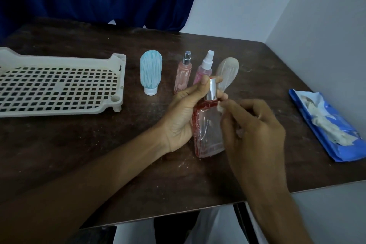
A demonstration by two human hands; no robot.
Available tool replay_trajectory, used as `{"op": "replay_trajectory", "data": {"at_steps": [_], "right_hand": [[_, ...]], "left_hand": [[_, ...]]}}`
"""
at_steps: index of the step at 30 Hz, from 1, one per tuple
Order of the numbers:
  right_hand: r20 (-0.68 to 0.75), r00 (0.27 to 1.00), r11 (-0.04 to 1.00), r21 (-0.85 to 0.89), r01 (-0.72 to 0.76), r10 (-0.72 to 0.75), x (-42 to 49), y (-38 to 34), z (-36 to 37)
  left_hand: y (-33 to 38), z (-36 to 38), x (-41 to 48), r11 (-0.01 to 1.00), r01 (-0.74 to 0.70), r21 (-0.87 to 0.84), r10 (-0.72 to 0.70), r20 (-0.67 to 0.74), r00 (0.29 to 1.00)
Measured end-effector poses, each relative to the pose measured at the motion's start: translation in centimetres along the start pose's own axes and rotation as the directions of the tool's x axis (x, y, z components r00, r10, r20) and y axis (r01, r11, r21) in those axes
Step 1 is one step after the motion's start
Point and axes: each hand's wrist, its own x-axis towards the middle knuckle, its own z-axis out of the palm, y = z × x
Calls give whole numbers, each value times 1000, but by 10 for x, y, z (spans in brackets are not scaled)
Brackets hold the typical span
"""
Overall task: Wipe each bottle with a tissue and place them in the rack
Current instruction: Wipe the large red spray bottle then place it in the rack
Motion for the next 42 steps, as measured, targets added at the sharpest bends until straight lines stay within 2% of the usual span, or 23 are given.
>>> {"op": "replay_trajectory", "data": {"at_steps": [3, 9, 15, 21, 27, 36, 39, 42], "right_hand": [[-42, 998, 999, -20, -41, 41, 2, 7, 1], [-10, 999, 998, 51, 46, -46, -5, -3, 2], [-28, 998, 999, -9, -52, 52, 7, 17, 2], [-20, 1000, 999, 45, 22, -21, -1, 1, 0], [-40, 997, 998, -10, -61, 61, 9, 19, 2], [-51, 995, 993, 77, 88, -84, -17, -14, 14], [-103, 993, 997, 38, 68, -64, -17, -5, 10], [-135, 990, 997, 72, 36, -26, -11, -1, 10]], "left_hand": [[-1, -1, 0, 1000, -14, 27, 15, -8, 1000], [-1, -2, -1, 997, -32, 70, 31, 3, 1000], [-4, -1, 1, 998, -45, 51, 45, -4, 999], [-4, -1, 2, 998, -51, 34, 50, 28, 998], [-4, 0, 2, 997, -61, 48, 60, 17, 998], [-4, 1, 3, 998, -48, 47, 49, -31, 998], [-4, 0, 3, 998, -45, 54, 48, -57, 997], [-2, 1, 4, 997, -43, 63, 47, -65, 997]]}}
